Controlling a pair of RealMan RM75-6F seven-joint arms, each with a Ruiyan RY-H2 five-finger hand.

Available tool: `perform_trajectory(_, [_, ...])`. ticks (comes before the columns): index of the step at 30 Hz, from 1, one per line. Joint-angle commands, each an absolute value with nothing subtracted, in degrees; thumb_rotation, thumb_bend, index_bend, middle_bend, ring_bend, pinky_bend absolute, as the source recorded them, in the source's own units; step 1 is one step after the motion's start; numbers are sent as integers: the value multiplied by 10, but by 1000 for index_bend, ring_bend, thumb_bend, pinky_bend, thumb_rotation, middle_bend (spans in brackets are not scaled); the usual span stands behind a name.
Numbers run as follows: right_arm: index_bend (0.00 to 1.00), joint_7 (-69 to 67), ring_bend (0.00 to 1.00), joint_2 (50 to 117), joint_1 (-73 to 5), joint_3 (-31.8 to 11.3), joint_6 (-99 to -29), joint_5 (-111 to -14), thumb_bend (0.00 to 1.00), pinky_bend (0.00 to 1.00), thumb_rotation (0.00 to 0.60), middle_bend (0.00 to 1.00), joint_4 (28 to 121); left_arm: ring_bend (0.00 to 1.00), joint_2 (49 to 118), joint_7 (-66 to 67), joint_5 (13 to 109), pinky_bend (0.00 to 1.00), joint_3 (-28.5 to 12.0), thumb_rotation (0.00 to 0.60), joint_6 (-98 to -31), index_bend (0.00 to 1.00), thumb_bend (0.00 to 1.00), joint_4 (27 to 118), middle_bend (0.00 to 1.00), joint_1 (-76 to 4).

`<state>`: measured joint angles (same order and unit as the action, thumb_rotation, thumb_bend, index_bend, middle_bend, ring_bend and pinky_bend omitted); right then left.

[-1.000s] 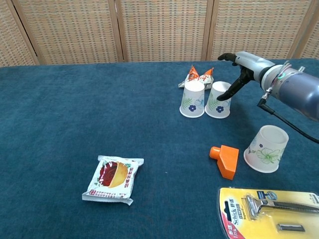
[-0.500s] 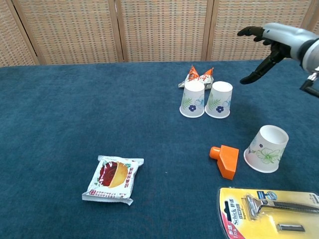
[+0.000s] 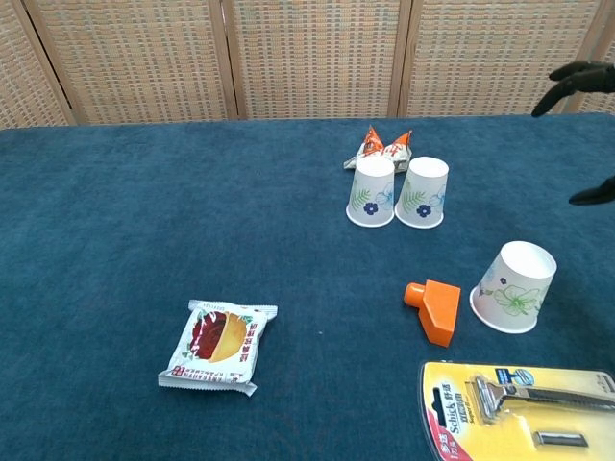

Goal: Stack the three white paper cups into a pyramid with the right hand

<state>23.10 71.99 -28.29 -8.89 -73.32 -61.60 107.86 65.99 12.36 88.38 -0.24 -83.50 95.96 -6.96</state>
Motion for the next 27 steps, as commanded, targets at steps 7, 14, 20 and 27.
perform_trajectory(7, [282, 234, 0, 760, -256, -50, -743, -659, 13, 0, 600, 0, 1057, 0, 659, 123, 887, 0, -1, 600, -836, 0, 196, 962, 0, -69])
perform_trajectory(14, [284, 248, 0, 779, -258, -51, -738, -664, 12, 0, 600, 0, 1047, 0, 660, 124, 887, 0, -1, 600, -834, 0, 196, 962, 0, -70])
perform_trajectory(20, [284, 290, 0, 801, -261, -47, -732, -646, 12, 0, 600, 0, 1045, 0, 657, 120, 890, 0, 1, 600, -835, 0, 196, 964, 0, -69])
perform_trajectory(27, [284, 305, 0, 811, -261, -49, -727, -628, 12, 0, 600, 0, 1040, 0, 658, 123, 891, 0, 2, 600, -832, 0, 196, 965, 0, -70])
